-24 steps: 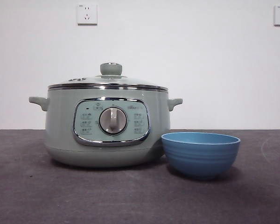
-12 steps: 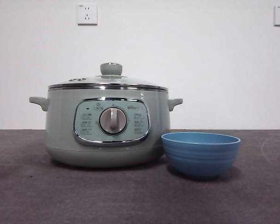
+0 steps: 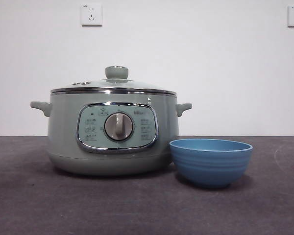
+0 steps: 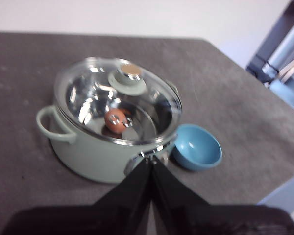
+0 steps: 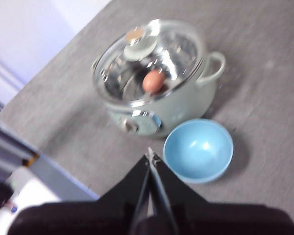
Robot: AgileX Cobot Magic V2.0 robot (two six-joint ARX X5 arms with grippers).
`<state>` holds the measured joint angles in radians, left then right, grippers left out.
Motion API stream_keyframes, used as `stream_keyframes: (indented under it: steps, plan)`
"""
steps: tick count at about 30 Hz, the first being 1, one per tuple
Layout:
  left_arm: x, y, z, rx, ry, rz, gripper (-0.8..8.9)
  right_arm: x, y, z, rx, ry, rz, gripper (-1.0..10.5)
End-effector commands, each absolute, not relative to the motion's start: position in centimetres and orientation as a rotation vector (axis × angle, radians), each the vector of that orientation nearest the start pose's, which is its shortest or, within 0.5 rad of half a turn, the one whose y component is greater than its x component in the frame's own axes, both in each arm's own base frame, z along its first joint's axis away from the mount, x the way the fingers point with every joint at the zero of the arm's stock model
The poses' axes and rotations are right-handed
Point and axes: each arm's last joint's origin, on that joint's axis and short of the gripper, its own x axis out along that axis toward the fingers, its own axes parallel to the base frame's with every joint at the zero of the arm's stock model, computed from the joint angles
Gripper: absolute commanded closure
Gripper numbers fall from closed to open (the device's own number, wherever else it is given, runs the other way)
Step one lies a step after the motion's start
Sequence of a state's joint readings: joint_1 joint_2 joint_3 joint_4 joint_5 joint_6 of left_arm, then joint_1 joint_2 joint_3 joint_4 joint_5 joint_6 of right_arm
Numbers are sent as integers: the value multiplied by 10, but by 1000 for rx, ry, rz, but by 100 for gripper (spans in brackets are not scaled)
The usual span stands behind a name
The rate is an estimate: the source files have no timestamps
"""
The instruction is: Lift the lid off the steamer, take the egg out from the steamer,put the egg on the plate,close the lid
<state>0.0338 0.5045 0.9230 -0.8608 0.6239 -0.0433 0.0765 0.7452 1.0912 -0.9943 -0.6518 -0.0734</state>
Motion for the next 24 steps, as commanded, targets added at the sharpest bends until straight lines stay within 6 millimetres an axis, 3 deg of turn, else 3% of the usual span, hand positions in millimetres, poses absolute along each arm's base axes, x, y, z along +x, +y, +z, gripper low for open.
stream_keyframes:
  steps: [1, 8, 10, 13, 14, 24]
  plan:
    - [72, -15, 348, -149, 440, -590, 821, 109, 27, 366, 77, 630, 750, 958]
    - [72, -15, 348, -149, 438, -590, 791, 111, 27, 365, 83, 641, 749, 913]
    - [73, -15, 348, -150, 440, -589, 631, 111, 27, 365, 83, 642, 749, 748]
    - [75, -15, 348, -150, 441, -589, 291, 111, 27, 365, 87, 643, 747, 445]
    - [76, -15, 348, -150, 440, -589, 260, 111, 27, 365, 87, 643, 746, 382]
    - [98, -15, 354, -142, 401, -603, 261, 111, 27, 365, 86, 641, 746, 376]
